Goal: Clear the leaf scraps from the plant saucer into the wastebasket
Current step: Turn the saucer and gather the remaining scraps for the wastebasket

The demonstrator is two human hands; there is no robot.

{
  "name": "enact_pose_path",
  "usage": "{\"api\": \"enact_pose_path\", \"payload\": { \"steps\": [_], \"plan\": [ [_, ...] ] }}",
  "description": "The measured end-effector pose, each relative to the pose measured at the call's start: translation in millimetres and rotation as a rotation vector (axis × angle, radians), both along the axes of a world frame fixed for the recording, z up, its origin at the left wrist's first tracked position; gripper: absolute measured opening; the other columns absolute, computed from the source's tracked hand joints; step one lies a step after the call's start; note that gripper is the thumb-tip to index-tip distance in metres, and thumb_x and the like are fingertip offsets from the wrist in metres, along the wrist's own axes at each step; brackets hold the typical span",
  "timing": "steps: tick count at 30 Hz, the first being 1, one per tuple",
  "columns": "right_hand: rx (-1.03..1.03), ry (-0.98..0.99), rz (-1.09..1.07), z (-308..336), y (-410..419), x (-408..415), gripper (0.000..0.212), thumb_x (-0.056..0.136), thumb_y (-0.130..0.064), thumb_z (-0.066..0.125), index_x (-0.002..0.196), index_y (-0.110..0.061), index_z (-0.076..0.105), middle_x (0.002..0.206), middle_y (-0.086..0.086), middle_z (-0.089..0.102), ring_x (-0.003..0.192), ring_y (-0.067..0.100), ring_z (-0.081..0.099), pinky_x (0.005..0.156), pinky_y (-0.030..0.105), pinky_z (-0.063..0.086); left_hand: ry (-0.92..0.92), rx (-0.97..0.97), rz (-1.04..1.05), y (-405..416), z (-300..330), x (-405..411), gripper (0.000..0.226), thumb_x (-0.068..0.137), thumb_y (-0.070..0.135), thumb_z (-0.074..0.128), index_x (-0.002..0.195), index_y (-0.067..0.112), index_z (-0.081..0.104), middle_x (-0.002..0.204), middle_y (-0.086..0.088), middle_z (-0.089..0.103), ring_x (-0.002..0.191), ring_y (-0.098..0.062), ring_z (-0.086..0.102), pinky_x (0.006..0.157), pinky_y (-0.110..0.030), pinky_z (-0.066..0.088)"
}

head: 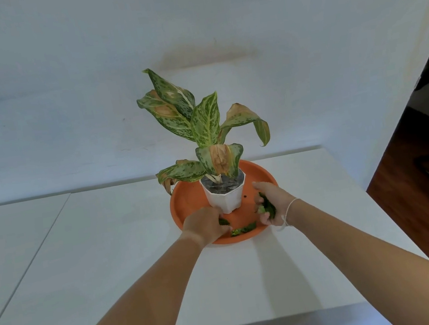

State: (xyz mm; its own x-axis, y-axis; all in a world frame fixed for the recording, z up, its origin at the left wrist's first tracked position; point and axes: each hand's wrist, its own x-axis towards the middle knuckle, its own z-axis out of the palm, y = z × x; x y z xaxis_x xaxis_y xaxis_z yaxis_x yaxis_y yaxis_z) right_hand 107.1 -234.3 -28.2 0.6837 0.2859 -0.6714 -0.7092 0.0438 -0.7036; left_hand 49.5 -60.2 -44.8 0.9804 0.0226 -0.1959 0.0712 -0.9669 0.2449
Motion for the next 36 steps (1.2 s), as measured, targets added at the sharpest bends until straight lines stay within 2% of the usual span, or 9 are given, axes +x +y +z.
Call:
{"api": "enact_pose_path", "payload": {
  "steps": [3,9,15,19,22,26,29,33,36],
  "plan": [
    [-0.280,-0.188,0.130,-2.0,2.0,-0.6,0.044,0.090,-0.037,0.051,0.054,-0.016,0.036,0.047,-0.001,0.031,0.034,0.012,0.022,0.032,0.014,0.018,-0.031,0.019,0.002,-4.1,-1.2,-0.7,0.025,0.087,0.030,0.058,0.105,0.014,0.063,0.107,-0.006,0.068,0.098,-0.024,0.063,0.078,-0.035,0.052],
    [-0.725,-0.559,0.498,9.3,10.0,-7.2,0.033,0.091,-0.022,0.048,0.059,-0.012,0.054,0.054,0.002,0.039,0.047,0.017,0.035,0.045,0.023,0.029,-0.066,0.076,-0.007,-3.8,-2.6,-1.3,0.023,0.094,0.022,0.045,0.094,0.009,0.064,0.101,-0.010,0.069,0.092,-0.027,0.065,0.077,-0.038,0.054],
    [-1.143,-0.707,0.803,5.5,21.9,-8.0,0.043,0.088,-0.039,0.056,0.057,-0.017,0.037,0.058,0.000,0.041,0.052,0.011,0.039,0.047,0.022,0.030,-0.068,-0.164,0.079,7.1,8.8,0.9,0.027,0.094,0.021,0.038,0.094,0.003,0.058,0.097,-0.018,0.068,0.086,-0.032,0.064,0.063,-0.031,0.042],
    [-1.245,-0.736,0.871,-1.6,28.0,-11.0,0.045,0.080,-0.056,0.059,0.071,-0.015,0.044,0.060,-0.002,0.044,0.060,0.015,0.048,0.055,0.025,0.038,-0.056,-0.174,0.182,20.4,14.4,-0.6,0.037,0.096,0.022,0.029,0.063,0.013,0.043,0.090,-0.022,0.062,0.071,-0.024,0.052,0.051,-0.026,0.032],
    [-1.317,-0.745,0.882,-5.2,34.2,-14.9,0.059,0.067,-0.074,0.056,0.070,-0.017,0.045,0.061,-0.003,0.047,0.054,0.012,0.046,0.048,0.024,0.035,-0.035,-0.091,0.183,25.7,11.7,-4.3,0.036,0.097,0.018,0.026,0.070,0.008,0.047,0.094,-0.016,0.059,0.091,-0.032,0.059,0.066,-0.033,0.040],
    [-1.398,-0.804,0.947,-6.8,43.0,-21.4,0.074,0.064,-0.083,0.046,0.096,-0.017,0.059,0.063,-0.003,0.047,0.070,0.018,0.054,0.058,0.028,0.040,-0.058,-0.084,0.216,23.3,7.7,-5.2,0.035,0.094,0.025,0.032,0.063,0.015,0.044,0.083,-0.011,0.061,0.072,-0.024,0.052,0.065,-0.030,0.039],
    [-1.363,-0.798,0.978,-6.4,46.8,-23.3,0.063,0.075,-0.071,0.050,0.104,-0.015,0.061,0.082,0.001,0.061,0.080,0.020,0.055,0.065,0.028,0.041,-0.086,-0.076,0.205,22.1,5.0,-5.7,0.037,0.094,0.027,0.035,0.060,0.018,0.046,0.074,-0.005,0.058,0.067,-0.020,0.052,0.061,-0.029,0.039],
    [-1.268,-0.750,0.996,-0.8,49.8,-23.7,0.036,0.093,-0.029,0.051,0.122,-0.009,0.056,0.108,0.009,0.064,0.087,0.021,0.054,0.070,0.024,0.040,-0.122,-0.051,0.192,24.4,3.4,-7.2,0.036,0.099,0.026,0.032,0.096,0.009,0.063,0.098,-0.012,0.068,0.085,-0.024,0.062,0.074,-0.032,0.048],
    [-1.147,-0.701,1.015,5.1,52.2,-24.3,0.041,0.098,-0.016,0.041,0.138,-0.006,0.042,0.114,0.013,0.055,0.078,0.018,0.043,0.054,0.012,0.038,-0.126,-0.020,0.171,25.6,4.8,-8.4,0.035,0.100,0.025,0.032,0.110,0.007,0.060,0.111,-0.012,0.068,0.100,-0.026,0.064,0.086,-0.033,0.050]
  ]
}}
